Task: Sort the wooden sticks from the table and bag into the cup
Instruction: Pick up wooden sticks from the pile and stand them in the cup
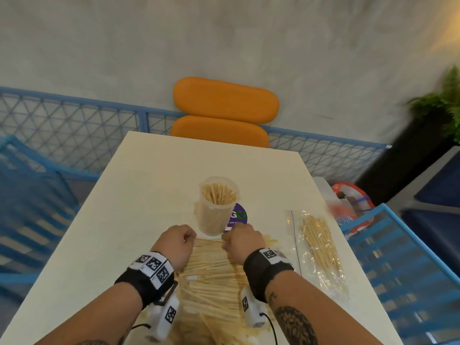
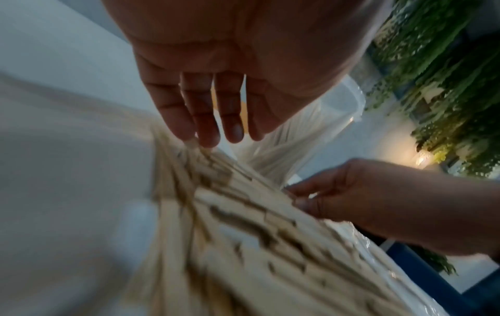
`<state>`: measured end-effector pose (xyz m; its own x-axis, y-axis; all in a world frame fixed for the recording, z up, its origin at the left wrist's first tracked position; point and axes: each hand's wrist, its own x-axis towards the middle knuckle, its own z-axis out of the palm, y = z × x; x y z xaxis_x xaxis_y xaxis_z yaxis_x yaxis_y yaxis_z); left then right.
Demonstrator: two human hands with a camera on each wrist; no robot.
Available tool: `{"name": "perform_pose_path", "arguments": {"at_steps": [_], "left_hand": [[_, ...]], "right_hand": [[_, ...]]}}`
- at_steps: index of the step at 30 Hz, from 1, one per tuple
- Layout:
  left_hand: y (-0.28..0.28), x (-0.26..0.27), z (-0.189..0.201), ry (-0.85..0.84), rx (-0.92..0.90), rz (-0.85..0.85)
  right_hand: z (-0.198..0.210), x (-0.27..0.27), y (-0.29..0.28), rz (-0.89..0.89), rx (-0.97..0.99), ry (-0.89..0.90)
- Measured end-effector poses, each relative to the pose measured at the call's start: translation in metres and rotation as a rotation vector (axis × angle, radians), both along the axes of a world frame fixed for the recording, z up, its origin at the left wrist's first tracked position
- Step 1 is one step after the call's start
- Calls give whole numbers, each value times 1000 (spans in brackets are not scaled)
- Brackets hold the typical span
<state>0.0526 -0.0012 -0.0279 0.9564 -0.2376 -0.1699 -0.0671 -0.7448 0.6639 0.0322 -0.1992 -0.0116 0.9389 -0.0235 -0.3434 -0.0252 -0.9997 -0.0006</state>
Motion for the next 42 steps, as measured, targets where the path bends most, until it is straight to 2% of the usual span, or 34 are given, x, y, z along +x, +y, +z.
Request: {"name": "perform_pose_path", "arguments": {"at_steps": [4,9,13,16,20,26,28,32,34,37,40,42], "left_hand": [[-5,-11,-5,6,7,-21],[-2,-12,10,-58,-117,47],[-1,-11,20,-55,-210,125],[-5,-16,25,2,-249,134],[-22,-23,29,107,-287,132],[-65,-42,36,456,-810,147],[-74,-48,40,544,-971,204],[-73,-47,35,563,-1036,309],[-64,-44,34,557,-1125,388],[-47,-39,32,528,-1240,542],[-32,-37,32,483,-1236,617],[-25,-36,31,453,-1242,647]], "right_hand": [[-2,-1,0,-7,-15,-64],[6,-10,-4,-2,-40,-118],[20,-24,-17,-91,15,-116],[32,-37,-31,-218,155,-90],[41,-49,-44,-362,485,-54],[47,-63,-20,-421,843,-26],[43,-66,-7,-403,946,-2],[31,-72,4,-414,1118,-87],[28,-73,2,-393,1045,-124],[27,-67,-6,-309,749,-145],[23,-58,-8,-235,510,-124],[19,-54,-5,-219,427,-115]]}}
